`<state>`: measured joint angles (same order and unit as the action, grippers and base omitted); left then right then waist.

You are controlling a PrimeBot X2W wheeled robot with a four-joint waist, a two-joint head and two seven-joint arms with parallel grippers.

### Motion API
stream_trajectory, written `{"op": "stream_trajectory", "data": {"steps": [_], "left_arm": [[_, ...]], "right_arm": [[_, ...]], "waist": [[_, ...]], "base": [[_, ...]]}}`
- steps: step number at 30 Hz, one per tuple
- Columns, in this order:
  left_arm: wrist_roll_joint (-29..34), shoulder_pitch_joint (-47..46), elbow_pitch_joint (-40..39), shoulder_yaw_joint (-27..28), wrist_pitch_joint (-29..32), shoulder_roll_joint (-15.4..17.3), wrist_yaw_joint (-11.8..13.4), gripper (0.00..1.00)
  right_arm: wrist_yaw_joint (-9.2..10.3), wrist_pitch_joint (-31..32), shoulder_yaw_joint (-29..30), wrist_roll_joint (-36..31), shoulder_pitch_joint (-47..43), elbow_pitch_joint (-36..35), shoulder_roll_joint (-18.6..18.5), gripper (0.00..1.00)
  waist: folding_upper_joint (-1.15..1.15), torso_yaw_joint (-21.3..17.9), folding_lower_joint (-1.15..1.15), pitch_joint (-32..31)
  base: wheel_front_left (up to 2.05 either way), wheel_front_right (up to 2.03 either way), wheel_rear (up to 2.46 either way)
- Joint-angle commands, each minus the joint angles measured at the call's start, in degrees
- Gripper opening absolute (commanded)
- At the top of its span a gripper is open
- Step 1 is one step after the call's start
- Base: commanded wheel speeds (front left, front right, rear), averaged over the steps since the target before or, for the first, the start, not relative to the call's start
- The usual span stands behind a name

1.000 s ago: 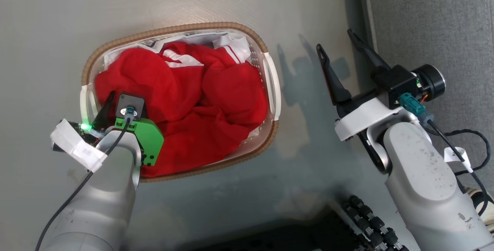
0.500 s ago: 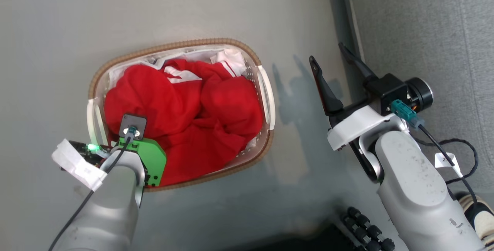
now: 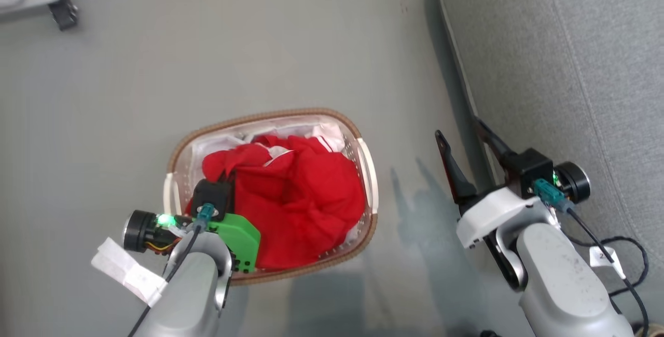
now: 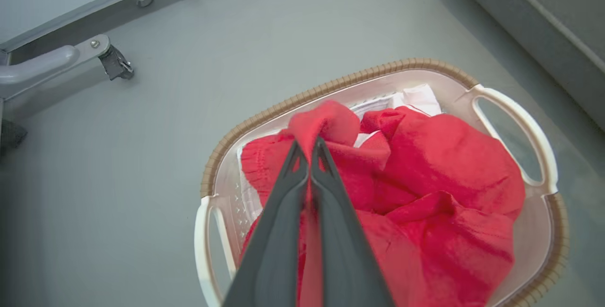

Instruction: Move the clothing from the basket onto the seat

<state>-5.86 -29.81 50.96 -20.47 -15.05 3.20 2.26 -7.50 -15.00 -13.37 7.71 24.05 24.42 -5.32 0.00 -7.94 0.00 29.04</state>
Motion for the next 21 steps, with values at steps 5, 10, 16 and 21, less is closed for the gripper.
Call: {"op": "stream_trajectory", "data": {"steps": [5, 10, 16, 21], "left_arm": [[0.3, 5.1, -10.2, 0.5, -0.2, 0.0, -0.5, 0.00], [0.1, 8.4, -17.7, 0.7, -0.1, -0.1, -1.6, 0.00], [-3.1, 10.5, -25.3, 0.6, -0.1, -0.2, -3.1, 0.00], [-5.0, 11.2, -29.5, -1.0, -0.1, -0.2, -3.0, 0.00]], "right_arm": [[0.03, -0.3, 1.6, -0.5, -4.3, -0.4, -0.3, 1.00], [0.03, -0.3, 1.5, -0.6, -7.3, -0.4, -0.1, 1.00], [0.02, -0.3, 1.8, -0.1, -10.4, -0.2, 0.1, 1.00], [0.03, -0.3, 1.3, 0.0, -12.9, 0.4, -0.1, 1.00]], "waist": [[0.00, 4.1, 0.00, -10.3], [0.00, 4.8, 0.00, -15.0], [0.00, 5.3, 0.00, -20.0], [0.00, 5.4, 0.00, -23.7]], "base": [[0.00, 0.00, 0.00], [0.00, 0.00, 0.00], [0.00, 0.00, 0.00], [0.00, 0.00, 0.00]]}}
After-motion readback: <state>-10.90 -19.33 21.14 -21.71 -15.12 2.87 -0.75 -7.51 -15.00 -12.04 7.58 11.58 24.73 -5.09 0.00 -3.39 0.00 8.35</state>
